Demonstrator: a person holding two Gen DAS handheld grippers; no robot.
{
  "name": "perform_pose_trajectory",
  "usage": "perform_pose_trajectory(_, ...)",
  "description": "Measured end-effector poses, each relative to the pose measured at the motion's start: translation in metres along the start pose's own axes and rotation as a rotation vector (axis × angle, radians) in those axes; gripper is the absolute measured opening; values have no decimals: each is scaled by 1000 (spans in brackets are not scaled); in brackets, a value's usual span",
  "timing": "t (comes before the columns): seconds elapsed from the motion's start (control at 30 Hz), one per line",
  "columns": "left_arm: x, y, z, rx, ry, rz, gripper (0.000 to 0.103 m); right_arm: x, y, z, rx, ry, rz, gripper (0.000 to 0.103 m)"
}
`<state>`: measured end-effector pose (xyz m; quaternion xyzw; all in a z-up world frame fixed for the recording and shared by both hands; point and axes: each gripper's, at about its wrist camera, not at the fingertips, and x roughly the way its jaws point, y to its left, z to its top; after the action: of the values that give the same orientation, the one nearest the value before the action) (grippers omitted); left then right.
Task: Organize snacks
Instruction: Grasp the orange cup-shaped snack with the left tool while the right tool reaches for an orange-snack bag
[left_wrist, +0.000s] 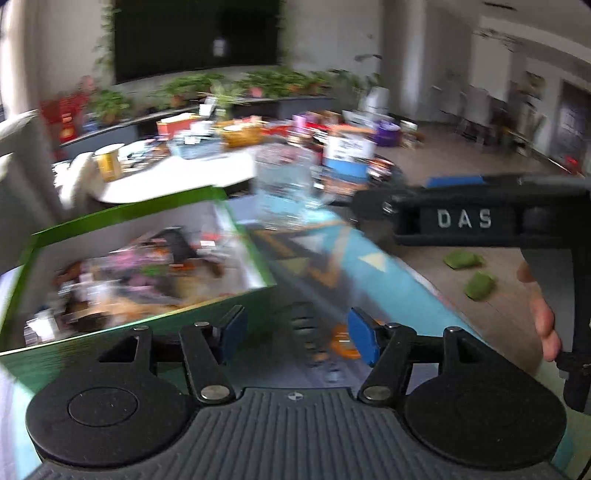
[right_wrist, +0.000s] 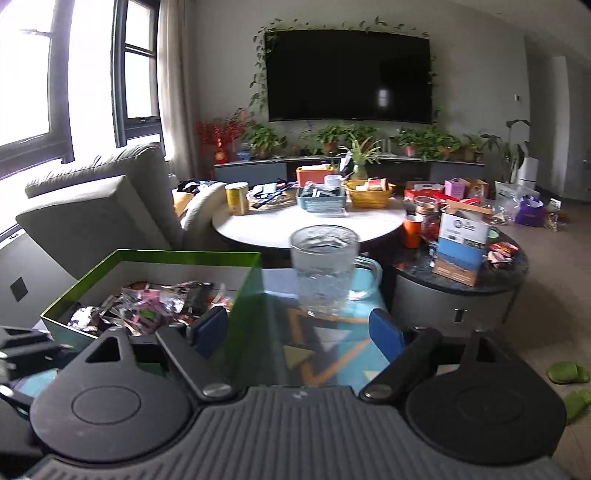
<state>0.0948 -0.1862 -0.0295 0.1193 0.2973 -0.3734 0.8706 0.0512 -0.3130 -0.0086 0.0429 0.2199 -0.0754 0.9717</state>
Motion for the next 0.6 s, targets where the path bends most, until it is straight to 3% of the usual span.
perform_pose_trajectory(0.23, 51, -28, -7, 134, 44, -69, 58, -4, -20, -10, 47, 16, 6, 63)
perform_pose_trajectory(0.37, 71, -30, -10, 142, 92, -84, 57, 0, -25, -14, 68, 21, 17, 63)
perform_pose_trajectory(0.43, 74, -28, -12, 126, 108, -112, 37, 2, -28, -16, 77, 25, 22, 63)
perform_pose_trajectory(0.6, 65, -28, -18, 124, 107, -137, 36, 6, -30, -18, 93, 34, 36, 63)
